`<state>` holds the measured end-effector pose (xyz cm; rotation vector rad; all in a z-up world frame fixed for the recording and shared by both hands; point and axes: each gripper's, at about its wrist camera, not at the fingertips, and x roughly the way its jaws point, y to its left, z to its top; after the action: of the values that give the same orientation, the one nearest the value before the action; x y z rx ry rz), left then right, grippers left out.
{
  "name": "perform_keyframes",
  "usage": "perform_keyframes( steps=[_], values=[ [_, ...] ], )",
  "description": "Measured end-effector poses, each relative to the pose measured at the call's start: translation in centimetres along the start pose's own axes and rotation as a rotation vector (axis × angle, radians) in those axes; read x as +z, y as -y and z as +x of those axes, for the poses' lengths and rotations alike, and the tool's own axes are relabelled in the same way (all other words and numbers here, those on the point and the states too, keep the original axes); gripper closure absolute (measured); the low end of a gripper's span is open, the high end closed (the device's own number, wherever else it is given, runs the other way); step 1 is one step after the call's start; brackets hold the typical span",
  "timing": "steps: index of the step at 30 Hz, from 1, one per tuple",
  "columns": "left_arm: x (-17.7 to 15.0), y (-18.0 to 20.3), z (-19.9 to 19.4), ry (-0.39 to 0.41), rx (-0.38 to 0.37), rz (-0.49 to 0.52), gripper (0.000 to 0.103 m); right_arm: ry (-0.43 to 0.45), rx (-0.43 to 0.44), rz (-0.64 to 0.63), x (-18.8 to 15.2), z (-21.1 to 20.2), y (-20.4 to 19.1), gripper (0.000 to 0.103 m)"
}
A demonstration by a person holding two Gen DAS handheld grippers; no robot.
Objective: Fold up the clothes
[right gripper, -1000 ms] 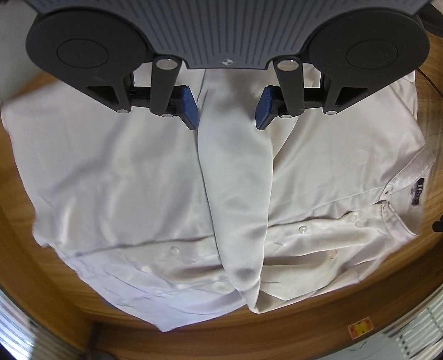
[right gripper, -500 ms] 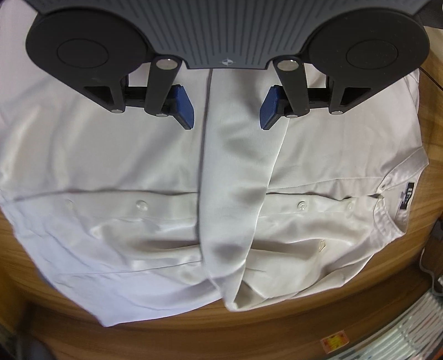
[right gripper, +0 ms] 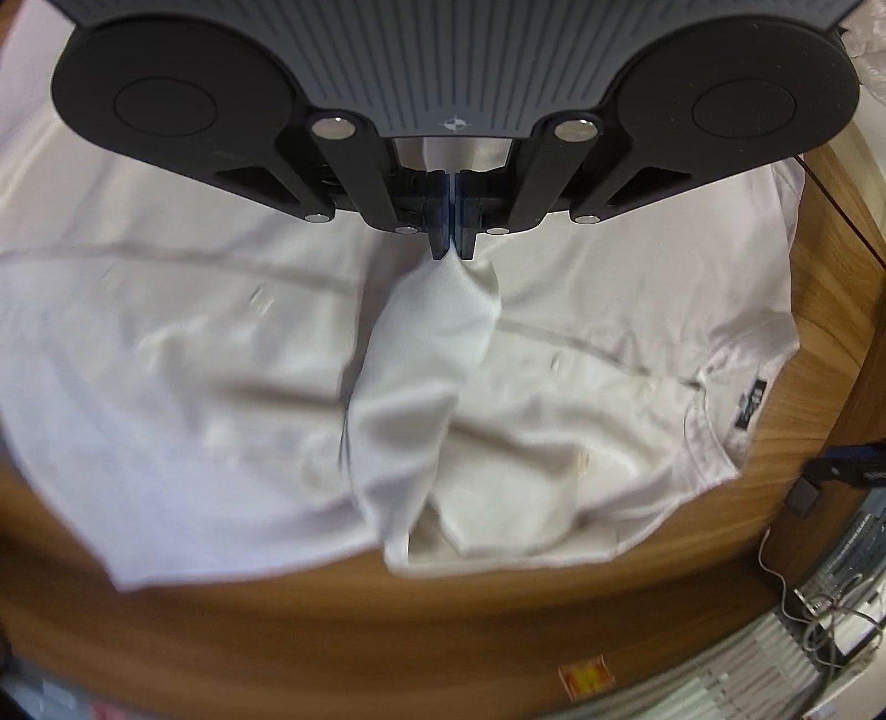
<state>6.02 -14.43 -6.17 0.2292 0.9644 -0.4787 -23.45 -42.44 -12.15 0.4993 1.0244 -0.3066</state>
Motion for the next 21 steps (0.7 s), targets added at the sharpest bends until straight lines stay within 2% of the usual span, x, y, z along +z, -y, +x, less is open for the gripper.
perform_keyframes(
  steps=[10, 21],
  values=[
    [3.2, 5.0, 5.8, -0.032, -0.064, 0.137, 0.040, 0.135, -0.143, -0.097, 7.8, -5.0, 3.1, 0.101],
    [6.9, 10.5, 13.4, -0.086, -0.151, 0.339, 0.041, 0.162, -0.308, -0.107, 12.9, -5.3, 6.5, 0.101]
  ],
)
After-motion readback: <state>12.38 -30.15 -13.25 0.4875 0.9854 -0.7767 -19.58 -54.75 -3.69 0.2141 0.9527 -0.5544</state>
